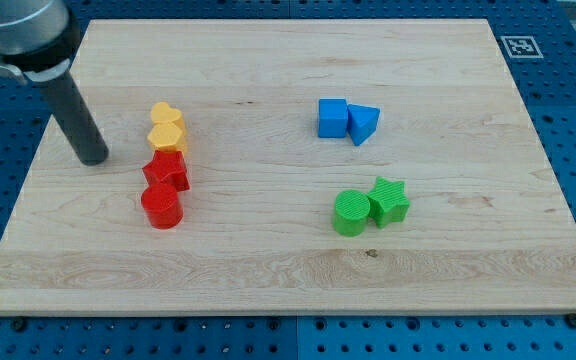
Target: Push the red star down a bit
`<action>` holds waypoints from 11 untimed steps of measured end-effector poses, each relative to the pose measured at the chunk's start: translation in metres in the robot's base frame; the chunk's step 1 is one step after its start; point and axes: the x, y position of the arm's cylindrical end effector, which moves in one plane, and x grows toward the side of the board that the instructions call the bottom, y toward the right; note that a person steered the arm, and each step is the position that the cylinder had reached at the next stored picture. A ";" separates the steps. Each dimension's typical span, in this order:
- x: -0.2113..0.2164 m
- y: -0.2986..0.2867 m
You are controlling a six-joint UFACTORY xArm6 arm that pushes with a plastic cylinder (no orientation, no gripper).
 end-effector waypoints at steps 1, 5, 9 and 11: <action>0.004 0.026; 0.004 0.065; 0.003 0.099; 0.003 0.148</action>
